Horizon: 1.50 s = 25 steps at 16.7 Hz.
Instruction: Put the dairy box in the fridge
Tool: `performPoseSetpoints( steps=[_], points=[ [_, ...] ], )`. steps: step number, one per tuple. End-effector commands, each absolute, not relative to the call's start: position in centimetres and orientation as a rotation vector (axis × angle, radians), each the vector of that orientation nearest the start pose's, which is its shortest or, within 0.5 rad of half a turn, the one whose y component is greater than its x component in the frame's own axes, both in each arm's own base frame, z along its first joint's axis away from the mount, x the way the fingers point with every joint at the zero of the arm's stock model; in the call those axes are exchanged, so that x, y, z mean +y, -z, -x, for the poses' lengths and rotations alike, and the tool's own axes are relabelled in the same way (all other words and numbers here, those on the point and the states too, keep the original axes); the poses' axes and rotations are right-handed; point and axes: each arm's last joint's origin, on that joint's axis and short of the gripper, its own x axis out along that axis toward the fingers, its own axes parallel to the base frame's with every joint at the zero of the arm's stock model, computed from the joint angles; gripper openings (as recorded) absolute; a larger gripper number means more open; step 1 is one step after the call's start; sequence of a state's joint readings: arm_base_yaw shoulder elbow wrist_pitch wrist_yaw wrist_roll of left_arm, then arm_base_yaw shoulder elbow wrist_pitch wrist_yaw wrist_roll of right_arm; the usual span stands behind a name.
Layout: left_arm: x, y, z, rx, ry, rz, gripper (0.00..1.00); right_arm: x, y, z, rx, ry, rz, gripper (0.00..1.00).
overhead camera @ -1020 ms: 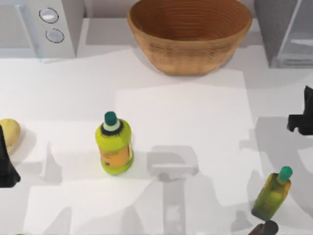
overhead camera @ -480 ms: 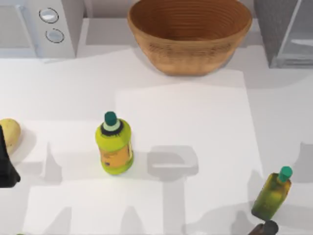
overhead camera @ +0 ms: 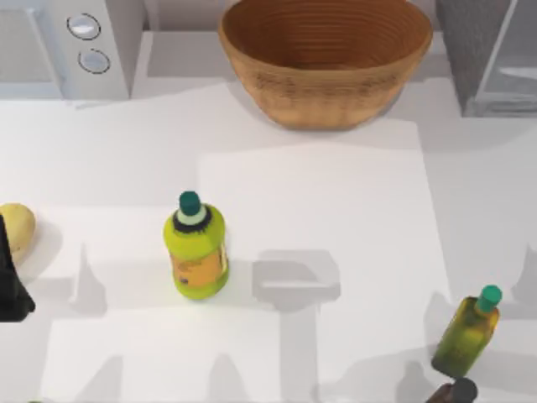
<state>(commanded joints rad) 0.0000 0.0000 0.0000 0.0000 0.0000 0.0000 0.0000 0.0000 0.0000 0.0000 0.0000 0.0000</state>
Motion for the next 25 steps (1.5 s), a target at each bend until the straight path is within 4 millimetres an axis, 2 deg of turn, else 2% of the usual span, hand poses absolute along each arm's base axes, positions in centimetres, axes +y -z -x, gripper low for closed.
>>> performPoseSetpoints(
  steps=[3, 7, 11, 14, 18, 22, 25],
  points=[
    [-0.1, -16.0, -10.6, 0.000, 0.000, 0.000, 1.00, -0.1, -16.2, -10.6, -0.002, -0.004, -0.003, 0.00],
    [-0.1, -16.0, -10.6, 0.000, 0.000, 0.000, 1.00, -0.2, -18.4, -11.3, -0.031, -0.026, -0.004, 0.00],
    [-0.1, -16.0, -10.6, 0.000, 0.000, 0.000, 1.00, -0.4, -21.2, -14.2, -0.014, -0.062, -0.008, 0.00],
    [-0.1, -16.0, -10.6, 0.000, 0.000, 0.000, 1.00, -0.8, -22.3, -18.3, 0.033, -0.091, -0.016, 0.00],
    [-0.1, -16.0, -10.6, 0.000, 0.000, 0.000, 1.00, -2.2, -22.0, -25.9, 0.067, -0.113, -0.026, 0.00],
    [-0.1, -16.0, -10.6, 0.000, 0.000, 0.000, 1.00, -4.8, -19.1, -33.3, 0.046, -0.100, -0.021, 0.00],
    [-0.1, -16.0, -10.6, 0.000, 0.000, 0.000, 1.00, -7.1, -15.8, -37.2, 0.023, -0.069, -0.013, 0.00]
  ],
)
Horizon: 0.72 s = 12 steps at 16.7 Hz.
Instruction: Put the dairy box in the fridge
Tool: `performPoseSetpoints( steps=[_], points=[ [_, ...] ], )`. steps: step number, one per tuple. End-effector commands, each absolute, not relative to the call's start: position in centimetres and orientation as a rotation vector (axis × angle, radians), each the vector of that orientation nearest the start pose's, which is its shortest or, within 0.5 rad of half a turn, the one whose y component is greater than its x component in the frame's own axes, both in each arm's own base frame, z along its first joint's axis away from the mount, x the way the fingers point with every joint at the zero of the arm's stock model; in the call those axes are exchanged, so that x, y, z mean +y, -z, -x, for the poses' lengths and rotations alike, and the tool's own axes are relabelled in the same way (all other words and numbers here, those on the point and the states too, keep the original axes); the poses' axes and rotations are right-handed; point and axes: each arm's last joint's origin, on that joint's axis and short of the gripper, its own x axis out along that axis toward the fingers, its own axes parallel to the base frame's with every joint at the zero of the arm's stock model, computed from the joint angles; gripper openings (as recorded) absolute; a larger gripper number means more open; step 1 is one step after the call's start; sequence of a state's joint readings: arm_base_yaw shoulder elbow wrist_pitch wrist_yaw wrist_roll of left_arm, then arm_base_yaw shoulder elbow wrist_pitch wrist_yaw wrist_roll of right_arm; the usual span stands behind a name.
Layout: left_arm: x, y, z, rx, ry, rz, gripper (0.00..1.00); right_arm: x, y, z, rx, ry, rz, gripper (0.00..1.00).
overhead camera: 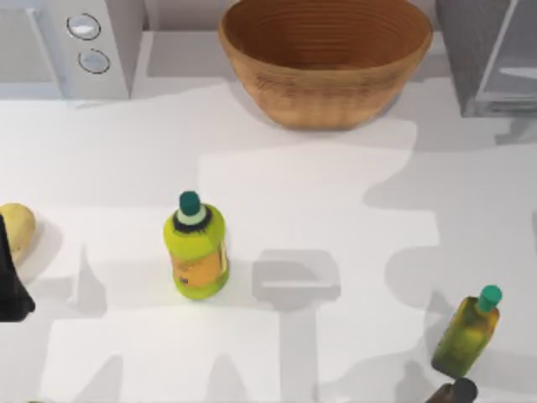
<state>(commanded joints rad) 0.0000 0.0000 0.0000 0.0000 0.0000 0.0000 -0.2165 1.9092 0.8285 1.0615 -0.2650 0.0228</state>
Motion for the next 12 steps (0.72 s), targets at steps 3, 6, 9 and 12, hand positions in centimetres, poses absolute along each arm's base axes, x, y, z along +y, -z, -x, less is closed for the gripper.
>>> performPoseSetpoints(
  steps=[3, 6, 9, 12],
  points=[
    [-0.1, -16.0, -10.6, 0.000, 0.000, 0.000, 1.00, -9.2, -12.8, -39.6, 0.006, -0.030, -0.006, 0.00],
    [-0.1, -16.0, -10.6, 0.000, 0.000, 0.000, 1.00, -10.3, -11.2, -40.4, 0.002, -0.004, -0.003, 0.00],
    [-0.1, -16.0, -10.6, 0.000, 0.000, 0.000, 1.00, -10.4, -11.0, -40.5, 0.002, -0.002, -0.003, 0.00],
    [-0.1, -16.0, -10.6, 0.000, 0.000, 0.000, 1.00, -10.2, -10.9, -40.5, 0.010, -0.007, -0.006, 0.00]
  ],
)
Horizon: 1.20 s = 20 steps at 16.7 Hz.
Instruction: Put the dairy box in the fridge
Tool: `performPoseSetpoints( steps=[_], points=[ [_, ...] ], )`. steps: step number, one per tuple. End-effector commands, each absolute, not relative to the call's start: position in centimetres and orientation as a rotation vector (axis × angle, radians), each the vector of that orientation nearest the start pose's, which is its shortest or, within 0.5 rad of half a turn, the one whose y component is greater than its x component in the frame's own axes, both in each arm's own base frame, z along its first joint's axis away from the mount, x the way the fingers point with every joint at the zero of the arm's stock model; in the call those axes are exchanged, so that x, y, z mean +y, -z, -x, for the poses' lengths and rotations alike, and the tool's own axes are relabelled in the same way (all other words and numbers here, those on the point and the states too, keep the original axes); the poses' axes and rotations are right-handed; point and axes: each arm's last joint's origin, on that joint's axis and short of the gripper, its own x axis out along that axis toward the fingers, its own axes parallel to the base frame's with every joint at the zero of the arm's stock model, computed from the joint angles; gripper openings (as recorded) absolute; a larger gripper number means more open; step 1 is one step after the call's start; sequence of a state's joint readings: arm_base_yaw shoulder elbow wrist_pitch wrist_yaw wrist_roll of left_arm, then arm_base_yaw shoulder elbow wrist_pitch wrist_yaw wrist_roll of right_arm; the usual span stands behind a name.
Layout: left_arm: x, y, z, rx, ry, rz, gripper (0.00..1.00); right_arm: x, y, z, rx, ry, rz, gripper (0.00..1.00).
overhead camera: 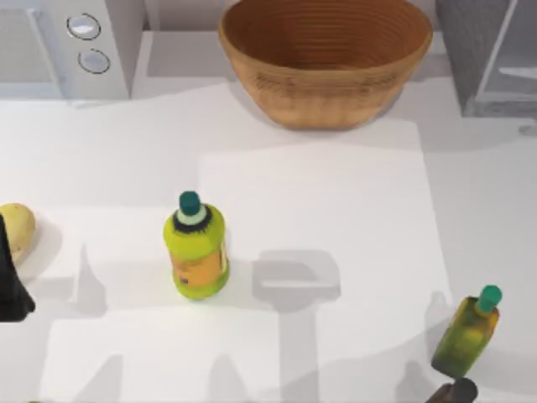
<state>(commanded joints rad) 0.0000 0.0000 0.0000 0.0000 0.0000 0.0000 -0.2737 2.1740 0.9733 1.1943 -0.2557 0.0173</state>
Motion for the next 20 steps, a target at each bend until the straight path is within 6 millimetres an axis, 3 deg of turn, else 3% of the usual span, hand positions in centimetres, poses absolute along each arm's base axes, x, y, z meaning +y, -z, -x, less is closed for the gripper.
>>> performPoseSetpoints(
  steps=[3, 7, 13, 16, 20],
  points=[
    [-0.1, -16.0, -10.6, 0.000, 0.000, 0.000, 1.00, -10.2, -10.0, -41.7, 0.043, -0.009, -0.017, 0.00],
    [-0.1, -16.0, -10.6, 0.000, 0.000, 0.000, 1.00, -10.2, -9.4, -45.2, 0.072, -0.020, -0.026, 0.00],
    [-0.1, -16.0, -10.6, 0.000, 0.000, 0.000, 1.00, -10.2, -11.7, -51.0, 0.027, -0.018, -0.010, 0.00],
    [-0.1, -16.0, -10.6, 0.000, 0.000, 0.000, 1.00, -10.3, -12.8, -52.3, 0.009, -0.008, -0.006, 0.00],
    [-0.1, -16.0, -10.6, 0.000, 0.000, 0.000, 1.00, -10.3, -12.9, -52.4, 0.008, -0.007, -0.006, 0.00]
  ],
)
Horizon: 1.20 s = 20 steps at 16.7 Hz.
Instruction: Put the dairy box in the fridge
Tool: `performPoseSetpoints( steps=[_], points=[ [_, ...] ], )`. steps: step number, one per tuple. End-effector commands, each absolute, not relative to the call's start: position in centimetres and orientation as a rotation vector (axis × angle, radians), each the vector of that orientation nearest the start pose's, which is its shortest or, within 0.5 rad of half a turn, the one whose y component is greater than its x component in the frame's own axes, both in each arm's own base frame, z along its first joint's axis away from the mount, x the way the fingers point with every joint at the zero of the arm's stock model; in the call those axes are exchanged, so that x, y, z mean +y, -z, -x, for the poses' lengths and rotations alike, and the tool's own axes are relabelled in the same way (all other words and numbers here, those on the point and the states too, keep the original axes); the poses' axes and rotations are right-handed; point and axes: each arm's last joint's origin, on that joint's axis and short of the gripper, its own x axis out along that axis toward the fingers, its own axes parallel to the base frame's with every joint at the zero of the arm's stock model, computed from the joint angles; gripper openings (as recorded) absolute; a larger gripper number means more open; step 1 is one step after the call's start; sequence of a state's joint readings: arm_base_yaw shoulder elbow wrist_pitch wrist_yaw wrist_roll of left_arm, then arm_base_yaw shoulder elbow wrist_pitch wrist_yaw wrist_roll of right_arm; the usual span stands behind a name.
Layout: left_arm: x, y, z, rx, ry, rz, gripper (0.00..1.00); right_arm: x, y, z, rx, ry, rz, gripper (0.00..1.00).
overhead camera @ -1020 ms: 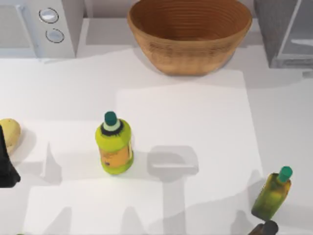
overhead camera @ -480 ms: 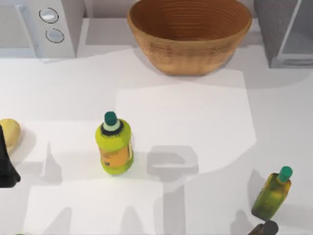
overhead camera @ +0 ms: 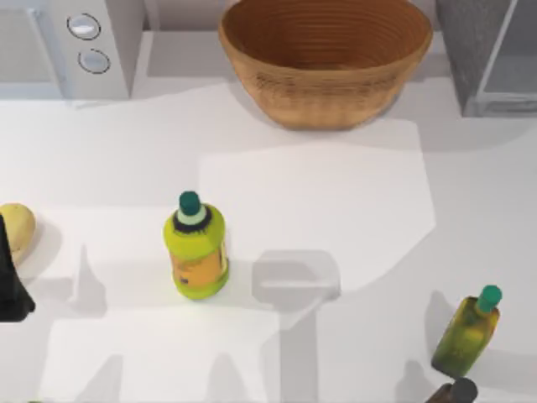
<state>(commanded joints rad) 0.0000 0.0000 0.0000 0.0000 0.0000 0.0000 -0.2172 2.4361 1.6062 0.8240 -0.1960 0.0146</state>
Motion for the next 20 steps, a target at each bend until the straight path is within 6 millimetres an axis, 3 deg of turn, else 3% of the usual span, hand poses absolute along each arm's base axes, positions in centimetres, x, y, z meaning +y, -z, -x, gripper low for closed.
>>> performPoseSetpoints(
  steps=[1, 14, 20],
  points=[
    [-0.12, -16.00, -10.57, 0.000, 0.000, 0.000, 1.00, -10.28, -12.95, -52.44, 0.008, -0.007, -0.006, 0.00],
    [-0.12, -16.00, -10.57, 0.000, 0.000, 0.000, 1.00, -10.28, -12.95, -52.44, 0.008, -0.007, -0.006, 0.98],
    [-0.12, -16.00, -10.57, 0.000, 0.000, 0.000, 1.00, -10.28, -12.95, -52.44, 0.008, -0.007, -0.006, 1.00]
  ],
)
